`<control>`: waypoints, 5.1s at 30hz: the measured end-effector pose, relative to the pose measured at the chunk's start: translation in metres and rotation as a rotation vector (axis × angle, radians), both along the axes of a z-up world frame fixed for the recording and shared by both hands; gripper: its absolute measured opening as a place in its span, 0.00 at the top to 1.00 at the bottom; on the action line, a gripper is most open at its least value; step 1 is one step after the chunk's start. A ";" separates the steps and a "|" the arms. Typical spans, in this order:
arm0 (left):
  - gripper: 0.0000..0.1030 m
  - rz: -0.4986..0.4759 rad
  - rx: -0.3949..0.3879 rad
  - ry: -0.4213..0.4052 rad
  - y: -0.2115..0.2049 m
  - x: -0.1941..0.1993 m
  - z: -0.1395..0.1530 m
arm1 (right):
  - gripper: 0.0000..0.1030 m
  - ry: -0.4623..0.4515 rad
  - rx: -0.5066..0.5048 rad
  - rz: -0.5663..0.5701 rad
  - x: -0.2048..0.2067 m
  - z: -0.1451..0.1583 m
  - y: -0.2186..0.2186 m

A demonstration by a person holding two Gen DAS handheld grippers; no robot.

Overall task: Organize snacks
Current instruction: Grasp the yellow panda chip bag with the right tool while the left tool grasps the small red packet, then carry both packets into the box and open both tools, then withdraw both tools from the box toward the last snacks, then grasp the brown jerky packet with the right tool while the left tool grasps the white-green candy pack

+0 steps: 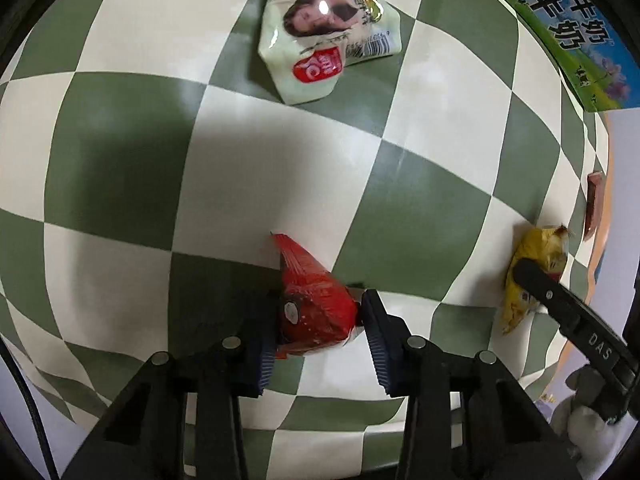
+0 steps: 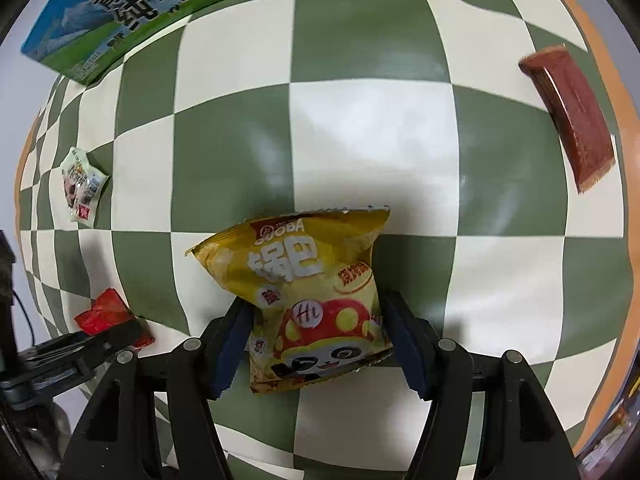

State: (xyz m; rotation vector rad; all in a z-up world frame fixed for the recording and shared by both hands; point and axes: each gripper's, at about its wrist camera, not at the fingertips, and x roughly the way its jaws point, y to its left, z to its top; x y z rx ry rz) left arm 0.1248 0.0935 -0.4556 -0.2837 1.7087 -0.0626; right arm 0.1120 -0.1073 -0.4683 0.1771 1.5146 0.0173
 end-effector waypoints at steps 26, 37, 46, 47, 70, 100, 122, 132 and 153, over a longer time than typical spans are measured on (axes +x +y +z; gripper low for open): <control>0.66 -0.084 -0.016 -0.165 -0.057 0.049 0.067 | 0.46 -0.098 0.033 0.016 -0.013 0.035 0.002; 0.66 -0.138 -0.164 -0.417 -0.092 0.159 0.215 | 0.46 -0.349 0.189 -0.031 0.056 0.179 0.008; 0.66 -0.163 -0.119 -0.385 -0.107 0.273 0.215 | 0.46 -0.429 0.118 -0.012 0.185 0.228 0.012; 0.66 -0.162 -0.113 -0.365 -0.109 0.289 0.209 | 0.46 -0.424 0.106 -0.011 0.202 0.228 0.011; 0.32 -0.155 -0.023 -0.145 -0.112 0.374 0.120 | 0.15 -0.187 0.018 0.003 0.326 0.136 -0.004; 0.06 -0.193 0.183 -0.650 -0.100 0.210 0.256 | 0.04 -0.516 -0.165 0.004 0.182 0.230 0.005; 0.06 -0.128 0.281 -0.620 -0.088 0.118 0.223 | 0.04 -0.465 -0.029 -0.235 0.080 0.203 -0.060; 0.06 -0.130 0.333 -0.407 -0.085 0.107 0.123 | 0.04 -0.180 -0.169 -0.192 0.093 0.076 -0.134; 0.06 0.074 0.287 -0.207 0.031 0.101 0.081 | 0.28 -0.071 0.038 -0.069 0.071 0.019 0.011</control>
